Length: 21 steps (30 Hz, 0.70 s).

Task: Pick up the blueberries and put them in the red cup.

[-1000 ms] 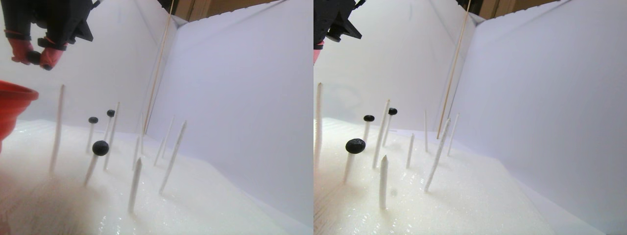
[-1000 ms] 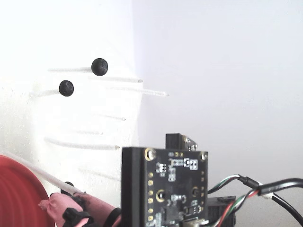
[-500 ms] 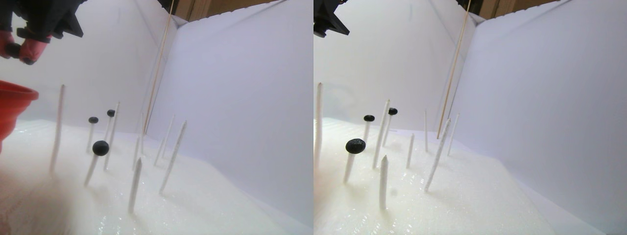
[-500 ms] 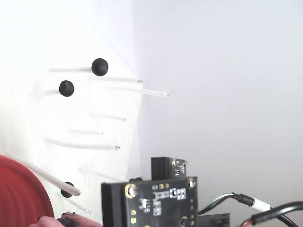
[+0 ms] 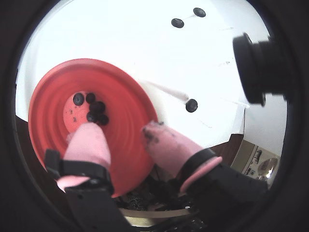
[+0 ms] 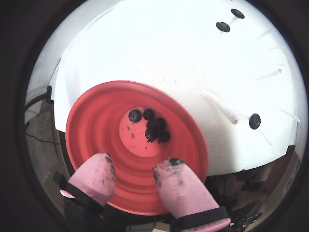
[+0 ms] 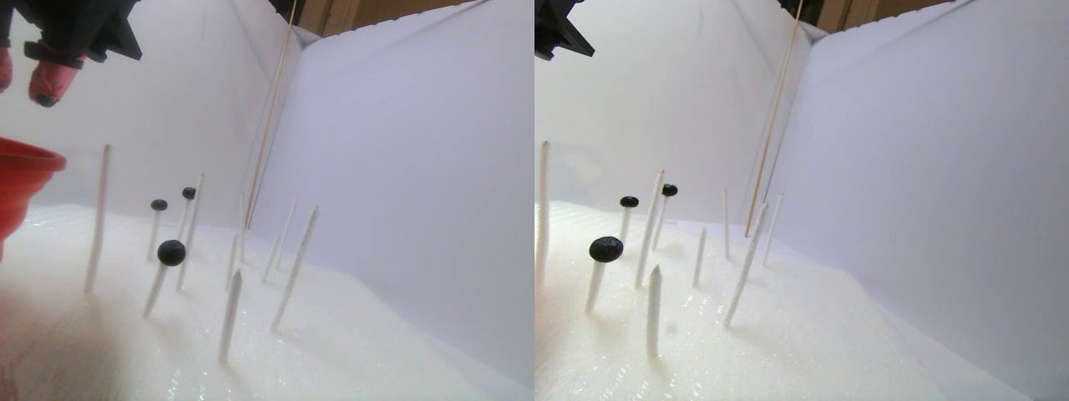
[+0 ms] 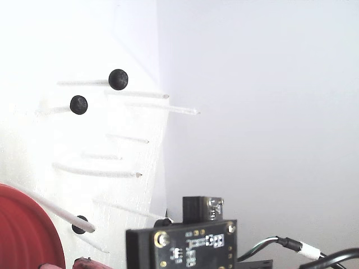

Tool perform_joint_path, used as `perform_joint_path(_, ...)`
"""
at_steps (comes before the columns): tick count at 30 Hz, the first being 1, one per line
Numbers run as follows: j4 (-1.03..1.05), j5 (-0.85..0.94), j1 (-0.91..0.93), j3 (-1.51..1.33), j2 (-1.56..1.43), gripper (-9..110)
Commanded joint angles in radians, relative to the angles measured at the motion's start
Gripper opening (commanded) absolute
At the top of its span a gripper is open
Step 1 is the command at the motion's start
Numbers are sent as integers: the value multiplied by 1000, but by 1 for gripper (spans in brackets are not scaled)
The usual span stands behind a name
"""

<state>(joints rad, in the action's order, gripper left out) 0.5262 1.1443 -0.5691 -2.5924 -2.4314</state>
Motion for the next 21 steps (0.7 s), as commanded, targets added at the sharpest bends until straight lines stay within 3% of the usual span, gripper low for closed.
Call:
perform_joint_path(1, 2, 14, 18, 15, -67, 15)
perform_joint_path(21, -64, 114, 144, 54, 6, 15)
